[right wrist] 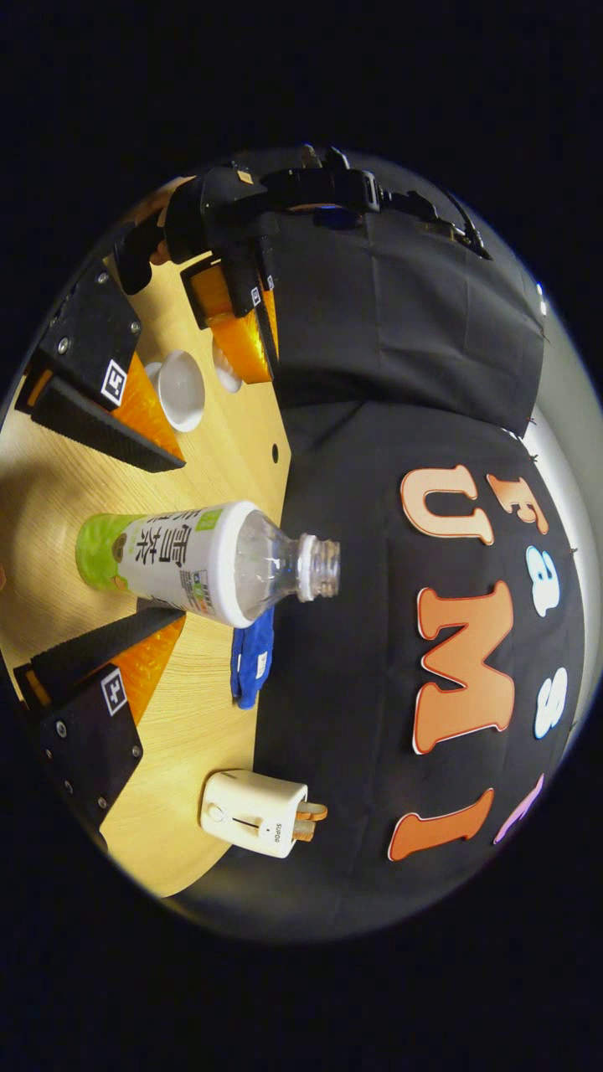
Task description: Open the teacup lid with one hand, grasp the water bottle and pour water into the teacup with the other hand; after pouring, place the water bottle on the coaster and then close the teacup lid.
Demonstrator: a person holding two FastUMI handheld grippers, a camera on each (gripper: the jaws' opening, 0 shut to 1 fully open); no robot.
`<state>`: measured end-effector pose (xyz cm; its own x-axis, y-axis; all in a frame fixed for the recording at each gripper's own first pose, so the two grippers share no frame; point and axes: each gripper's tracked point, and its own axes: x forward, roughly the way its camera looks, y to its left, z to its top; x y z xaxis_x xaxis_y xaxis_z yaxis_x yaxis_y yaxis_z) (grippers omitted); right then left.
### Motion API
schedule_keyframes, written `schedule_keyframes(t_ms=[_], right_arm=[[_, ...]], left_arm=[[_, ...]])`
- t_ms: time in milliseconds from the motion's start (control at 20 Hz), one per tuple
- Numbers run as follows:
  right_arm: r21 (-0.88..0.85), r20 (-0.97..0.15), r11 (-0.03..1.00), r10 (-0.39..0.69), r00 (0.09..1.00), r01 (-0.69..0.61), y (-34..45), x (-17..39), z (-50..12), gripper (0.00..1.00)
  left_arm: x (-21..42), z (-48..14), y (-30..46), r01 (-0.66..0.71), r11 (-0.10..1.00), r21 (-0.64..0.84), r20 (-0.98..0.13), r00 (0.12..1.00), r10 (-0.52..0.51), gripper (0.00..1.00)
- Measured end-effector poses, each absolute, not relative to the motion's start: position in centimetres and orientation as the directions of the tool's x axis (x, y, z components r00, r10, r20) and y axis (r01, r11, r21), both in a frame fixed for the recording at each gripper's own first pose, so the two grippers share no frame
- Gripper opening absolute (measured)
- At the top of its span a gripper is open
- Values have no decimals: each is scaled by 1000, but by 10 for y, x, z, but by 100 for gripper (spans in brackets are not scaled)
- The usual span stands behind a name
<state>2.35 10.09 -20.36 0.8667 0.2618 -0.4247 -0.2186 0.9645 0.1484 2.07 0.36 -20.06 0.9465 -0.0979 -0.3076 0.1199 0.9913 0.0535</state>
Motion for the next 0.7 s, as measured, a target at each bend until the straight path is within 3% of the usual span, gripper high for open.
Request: schedule_keyframes(t_ms=[150, 350, 550, 700], right_arm=[[132, -448, 967, 252, 858, -216, 102, 22, -212, 97], [129, -478, 969, 245, 844, -208, 105, 24, -221, 92], [105, -483, 971, 237, 843, -213, 111, 32, -219, 67], [19, -475, 973, 211, 854, -230, 112, 37, -207, 65]], left_arm=[[22, -207, 14, 94, 995, 31, -315, 946, -79, 27], [20, -208, 19, 88, 995, 38, -319, 945, -72, 24], [20, -192, 33, 66, 996, 61, -289, 956, -46, 27], [17, -181, 49, 47, 996, 73, -274, 961, -25, 27]])
